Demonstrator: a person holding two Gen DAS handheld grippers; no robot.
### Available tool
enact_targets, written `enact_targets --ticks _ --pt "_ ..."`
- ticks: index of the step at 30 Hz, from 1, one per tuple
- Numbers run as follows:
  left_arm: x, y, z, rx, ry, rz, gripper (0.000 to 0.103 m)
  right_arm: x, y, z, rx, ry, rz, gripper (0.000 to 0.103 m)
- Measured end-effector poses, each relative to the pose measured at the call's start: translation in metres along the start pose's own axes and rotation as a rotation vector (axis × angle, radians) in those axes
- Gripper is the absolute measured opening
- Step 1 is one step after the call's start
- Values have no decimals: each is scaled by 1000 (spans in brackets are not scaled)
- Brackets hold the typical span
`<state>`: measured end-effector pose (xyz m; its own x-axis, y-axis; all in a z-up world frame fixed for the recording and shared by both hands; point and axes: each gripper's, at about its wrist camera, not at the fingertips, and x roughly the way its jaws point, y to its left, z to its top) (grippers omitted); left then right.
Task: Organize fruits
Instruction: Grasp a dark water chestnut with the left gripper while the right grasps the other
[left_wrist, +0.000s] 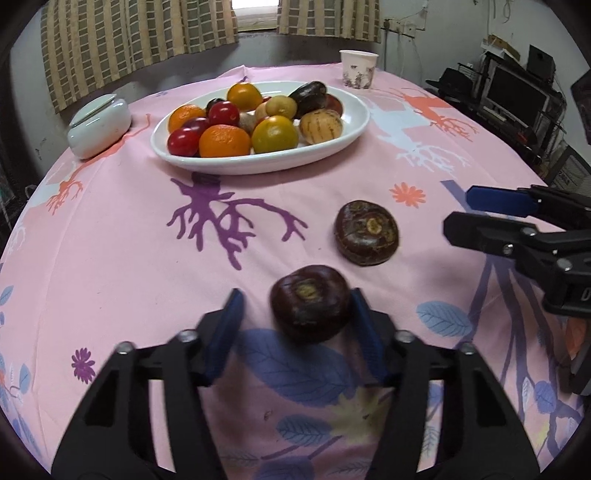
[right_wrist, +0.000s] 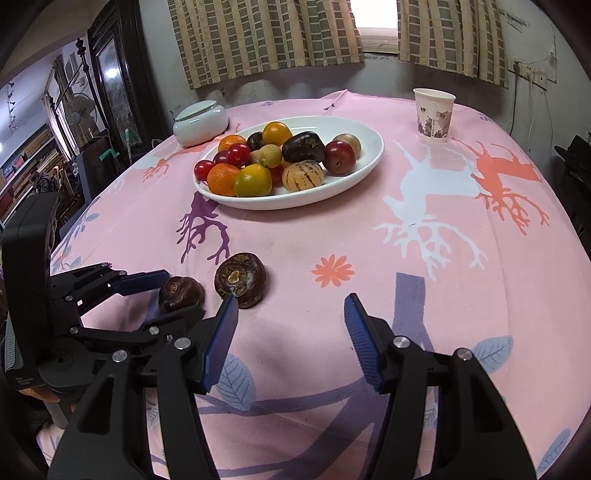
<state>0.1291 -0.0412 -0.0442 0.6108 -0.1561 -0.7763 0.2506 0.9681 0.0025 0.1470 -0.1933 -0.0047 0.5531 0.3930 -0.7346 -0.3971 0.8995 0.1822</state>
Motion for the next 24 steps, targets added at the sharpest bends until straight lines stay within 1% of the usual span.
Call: enact_targets --ticks 2,5,7,10,13,17,22,24 --pt "-1 -1 -1 2 -3 8 44 2 3 -1 -9 4 0 60" --pt "-8 5 -1 -26 5 25 44 7 8 -3 -39 12 -11 60" --pt "-22 14 3 -61 -41 33 44 11 9 -5 -47 19 -13 60" --pt "-34 24 6 -89 -85 74 44 16 14 -5 -55 29 -10 60" --pt "-30 34 8 -126 -53 48 44 20 24 -2 -85 48 -10 60" --pt "-23 41 8 -150 -14 28 44 27 37 1 -131 71 -12 60" --pt "-26 44 7 -158 -17 22 44 42 47 10 -159 91 -42 60" --pt "-26 44 7 -160 -18 23 44 47 52 15 -182 90 -66 60"
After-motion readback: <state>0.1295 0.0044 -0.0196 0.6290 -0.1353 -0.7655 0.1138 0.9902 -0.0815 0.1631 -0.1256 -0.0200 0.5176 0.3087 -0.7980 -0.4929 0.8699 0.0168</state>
